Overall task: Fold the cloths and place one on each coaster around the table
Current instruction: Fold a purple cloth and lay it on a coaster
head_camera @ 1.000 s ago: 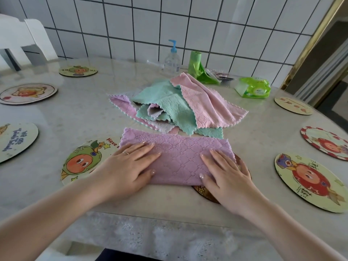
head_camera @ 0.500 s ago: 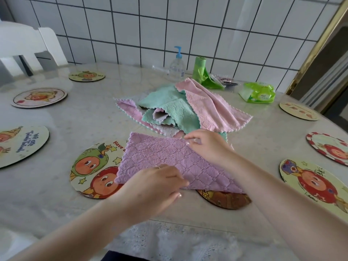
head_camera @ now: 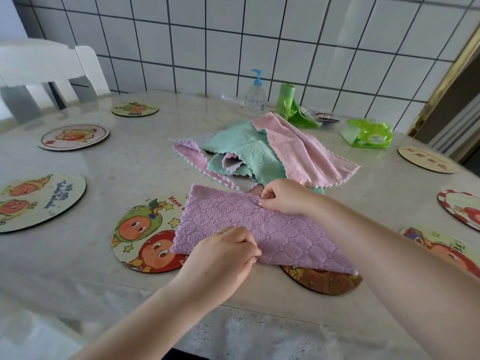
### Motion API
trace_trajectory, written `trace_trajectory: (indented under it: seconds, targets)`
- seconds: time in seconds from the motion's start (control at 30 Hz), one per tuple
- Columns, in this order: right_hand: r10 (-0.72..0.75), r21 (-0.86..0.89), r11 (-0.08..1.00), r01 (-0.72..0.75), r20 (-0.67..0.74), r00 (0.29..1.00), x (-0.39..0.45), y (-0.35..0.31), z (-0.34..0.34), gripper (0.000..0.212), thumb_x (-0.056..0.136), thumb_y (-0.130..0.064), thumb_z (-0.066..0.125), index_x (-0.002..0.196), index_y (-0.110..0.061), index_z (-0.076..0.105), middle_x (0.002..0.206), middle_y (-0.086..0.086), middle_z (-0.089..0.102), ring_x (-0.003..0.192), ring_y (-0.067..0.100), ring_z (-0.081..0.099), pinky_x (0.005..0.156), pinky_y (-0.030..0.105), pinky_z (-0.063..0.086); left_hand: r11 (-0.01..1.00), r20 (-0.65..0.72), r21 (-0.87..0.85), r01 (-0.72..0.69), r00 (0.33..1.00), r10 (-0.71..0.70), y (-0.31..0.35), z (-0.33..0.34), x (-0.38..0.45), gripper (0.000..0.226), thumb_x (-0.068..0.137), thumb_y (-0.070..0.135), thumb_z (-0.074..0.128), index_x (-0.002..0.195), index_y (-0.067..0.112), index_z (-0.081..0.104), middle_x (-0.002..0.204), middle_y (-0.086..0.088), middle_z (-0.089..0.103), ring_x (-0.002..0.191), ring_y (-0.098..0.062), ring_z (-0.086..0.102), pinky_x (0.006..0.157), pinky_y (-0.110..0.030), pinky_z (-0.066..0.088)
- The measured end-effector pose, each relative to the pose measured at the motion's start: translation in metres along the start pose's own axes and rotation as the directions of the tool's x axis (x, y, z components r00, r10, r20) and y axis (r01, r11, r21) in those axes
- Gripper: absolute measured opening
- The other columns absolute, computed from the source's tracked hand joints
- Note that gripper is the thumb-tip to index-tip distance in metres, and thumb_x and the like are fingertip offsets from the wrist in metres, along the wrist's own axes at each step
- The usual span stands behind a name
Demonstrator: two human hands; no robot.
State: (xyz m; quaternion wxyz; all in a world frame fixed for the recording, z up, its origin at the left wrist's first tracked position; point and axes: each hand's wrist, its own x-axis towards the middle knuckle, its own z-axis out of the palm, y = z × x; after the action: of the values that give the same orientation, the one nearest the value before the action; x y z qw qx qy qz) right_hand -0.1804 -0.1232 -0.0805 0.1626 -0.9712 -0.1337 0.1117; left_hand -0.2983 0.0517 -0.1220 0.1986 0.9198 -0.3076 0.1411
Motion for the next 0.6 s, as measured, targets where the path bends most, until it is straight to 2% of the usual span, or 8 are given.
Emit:
trace_trajectory:
  seconds: [0.1, 0.2, 0.3, 0.37, 0.43, 0.53, 0.57, 0.6]
  targets:
    - [-0.051, 0.070, 0.996, 0.056, -0.062, 0.997, -0.007, 0.002, 0.000, 0.013, 0.089, -0.026, 0.054, 0.091, -0.013, 0.060, 0.081, 0.000, 0.062, 0.068, 0.015, 0.051, 0.061, 0.029, 0.039, 1.000, -0.045, -0.014, -0.023, 0.999, 0.022, 0.000, -0.003, -0.001, 0.011, 0.077, 0.020, 0.067, 0.081, 0.030, 0.070, 0.081, 0.016, 0.058, 0.074, -0.003, 0.057, 0.054, -0.020, 0.052]
    - [-0.104, 0.170, 0.978, 0.124, -0.118, 0.987, -0.013, 0.002, -0.007, 0.002, 0.090, -0.023, 0.055, 0.088, -0.021, 0.054, 0.070, -0.006, 0.055, 0.059, 0.007, 0.047, 0.059, 0.026, 0.037, 1.000, -0.105, -0.008, -0.017, 0.994, 0.016, 0.003, -0.011, -0.004, 0.020, 0.082, 0.028, 0.049, 0.081, 0.030, 0.068, 0.077, 0.016, 0.054, 0.072, -0.003, 0.053, 0.057, -0.017, 0.046]
    - [-0.136, 0.298, 0.938, 0.180, -0.161, 0.977, -0.020, -0.002, -0.021, 0.012, 0.089, -0.013, 0.057, 0.088, -0.024, 0.052, 0.065, 0.000, 0.058, 0.048, 0.003, 0.043, 0.054, 0.022, 0.036, 0.999, -0.194, -0.043, 0.005, 0.981, -0.013, 0.003, -0.026, -0.013, 0.015, 0.083, 0.028, 0.050, 0.085, 0.031, 0.065, 0.068, 0.018, 0.058, 0.062, 0.000, 0.053, 0.059, -0.016, 0.045]
    - [-0.128, 0.396, 0.900, 0.184, -0.163, 0.978, -0.025, -0.006, -0.030, 0.015, 0.089, -0.011, 0.058, 0.091, -0.025, 0.053, 0.068, 0.004, 0.060, 0.053, 0.007, 0.045, 0.054, 0.020, 0.036, 0.992, -0.266, -0.114, 0.053, 0.960, -0.081, 0.001, -0.035, -0.023, 0.012, 0.084, 0.028, 0.050, 0.088, 0.031, 0.060, 0.057, 0.017, 0.056, 0.049, -0.002, 0.052, 0.047, -0.019, 0.044]
    - [-0.147, 0.491, 0.851, 0.189, -0.124, 0.981, -0.032, -0.013, -0.037, 0.019, 0.089, -0.007, 0.057, 0.091, -0.026, 0.058, 0.078, 0.005, 0.061, 0.069, 0.013, 0.051, 0.067, 0.024, 0.041, 0.971, -0.300, -0.207, 0.118, 0.937, -0.177, -0.001, -0.043, -0.032, 0.012, 0.086, 0.033, 0.044, 0.092, 0.034, 0.054, 0.050, 0.013, 0.056, 0.042, -0.006, 0.049, 0.041, -0.022, 0.041]
    - [-0.191, 0.557, 0.816, 0.155, 0.006, 0.982, -0.042, -0.023, -0.041, 0.032, 0.090, -0.001, 0.049, 0.085, -0.023, 0.070, 0.092, -0.001, 0.067, 0.085, 0.010, 0.059, 0.090, 0.029, 0.043, 0.860, -0.281, -0.485, 0.162, 0.902, -0.328, -0.007, -0.044, -0.042, 0.016, 0.083, 0.041, 0.038, 0.093, 0.037, 0.050, 0.059, -0.001, 0.059, 0.046, -0.016, 0.050, 0.048, -0.031, 0.045]
    - [-0.191, 0.573, 0.810, 0.123, 0.060, 0.980, -0.043, -0.025, -0.041, 0.035, 0.091, 0.000, 0.046, 0.085, -0.022, 0.073, 0.094, -0.003, 0.069, 0.087, 0.014, 0.060, 0.089, 0.032, 0.043, 0.785, -0.258, -0.596, 0.170, 0.885, -0.388, -0.007, -0.044, -0.044, 0.019, 0.081, 0.043, 0.039, 0.093, 0.035, 0.052, 0.064, -0.007, 0.060, 0.055, -0.028, 0.055, 0.056, -0.038, 0.051]
    - [-0.193, 0.587, 0.804, 0.094, 0.108, 0.975, -0.044, -0.027, -0.039, 0.036, 0.091, -0.002, 0.045, 0.087, -0.022, 0.075, 0.098, -0.001, 0.070, 0.089, 0.025, 0.060, 0.087, 0.038, 0.043, 0.691, -0.223, -0.701, 0.176, 0.866, -0.448, -0.006, -0.045, -0.046, 0.023, 0.079, 0.044, 0.042, 0.093, 0.031, 0.054, 0.070, -0.013, 0.060, 0.064, -0.037, 0.057, 0.066, -0.049, 0.054]
